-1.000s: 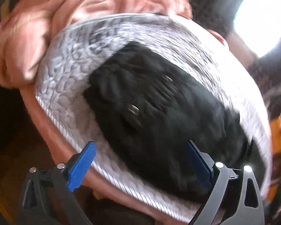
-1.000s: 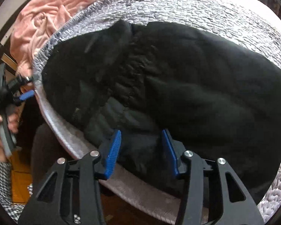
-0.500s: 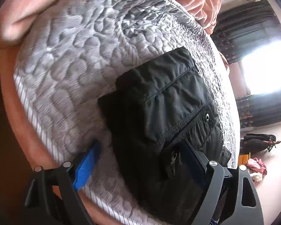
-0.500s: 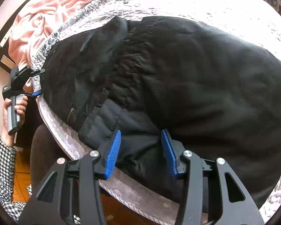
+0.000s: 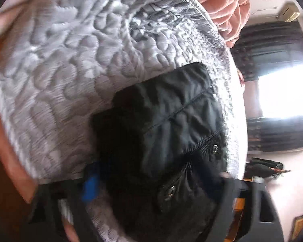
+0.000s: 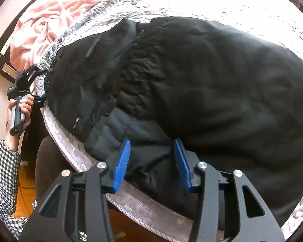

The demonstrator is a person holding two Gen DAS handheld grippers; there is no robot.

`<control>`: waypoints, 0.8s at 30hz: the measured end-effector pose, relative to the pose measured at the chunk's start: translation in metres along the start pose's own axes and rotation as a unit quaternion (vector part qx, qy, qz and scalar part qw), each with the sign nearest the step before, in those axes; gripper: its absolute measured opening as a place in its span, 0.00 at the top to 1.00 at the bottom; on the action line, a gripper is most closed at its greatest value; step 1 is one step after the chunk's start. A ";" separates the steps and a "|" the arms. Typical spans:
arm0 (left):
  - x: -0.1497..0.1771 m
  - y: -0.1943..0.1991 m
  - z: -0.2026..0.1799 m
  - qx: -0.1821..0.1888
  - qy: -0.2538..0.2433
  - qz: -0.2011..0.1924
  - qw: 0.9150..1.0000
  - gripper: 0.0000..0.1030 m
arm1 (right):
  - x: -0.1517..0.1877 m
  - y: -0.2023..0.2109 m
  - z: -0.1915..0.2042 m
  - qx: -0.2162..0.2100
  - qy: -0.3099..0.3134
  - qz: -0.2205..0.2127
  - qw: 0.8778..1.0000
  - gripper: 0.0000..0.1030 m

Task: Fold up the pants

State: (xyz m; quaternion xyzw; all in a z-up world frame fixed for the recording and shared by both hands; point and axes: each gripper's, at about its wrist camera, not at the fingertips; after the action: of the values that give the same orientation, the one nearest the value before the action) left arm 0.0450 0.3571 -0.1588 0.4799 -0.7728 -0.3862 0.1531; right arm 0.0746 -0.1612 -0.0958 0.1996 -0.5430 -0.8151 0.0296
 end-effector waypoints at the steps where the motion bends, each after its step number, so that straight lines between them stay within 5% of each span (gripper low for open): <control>1: 0.001 0.000 -0.001 0.015 -0.008 0.001 1.000 0.59 | 0.000 0.000 0.000 -0.001 -0.001 -0.001 1.000 0.56; 3: 0.006 0.002 0.001 0.061 0.008 0.002 0.998 0.75 | 0.000 0.000 -0.002 -0.003 -0.003 -0.001 1.000 0.56; 7: 0.016 0.016 -0.016 0.065 -0.007 -0.028 0.997 0.82 | 0.001 0.001 -0.004 -0.009 -0.006 -0.003 1.000 0.56; 14: 0.055 0.067 -0.107 0.082 -0.163 -0.088 0.979 0.84 | 0.004 0.012 -0.010 -0.024 -0.018 -0.014 0.999 0.56; 19: 0.098 0.086 -0.167 0.090 -0.270 -0.097 0.954 0.84 | 0.010 0.039 -0.014 -0.015 -0.019 -0.045 0.999 0.54; 24: 0.162 0.086 -0.215 0.080 -0.390 -0.097 0.912 0.83 | 0.020 0.070 -0.038 0.004 -0.045 -0.078 0.996 0.53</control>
State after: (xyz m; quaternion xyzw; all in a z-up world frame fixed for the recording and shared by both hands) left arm 0.0420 0.1424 0.0245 0.3748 -0.7490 -0.4921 -0.2374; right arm 0.0575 -0.2282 -0.0516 0.2043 -0.5297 -0.8211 -0.0595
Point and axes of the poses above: each gripper's, at about its wrist camera, not at the fingertips, and y roughly against the way its jaws point, z to its left, x to its underside, and after that the axes turned 4 degrees about -y, right-handed
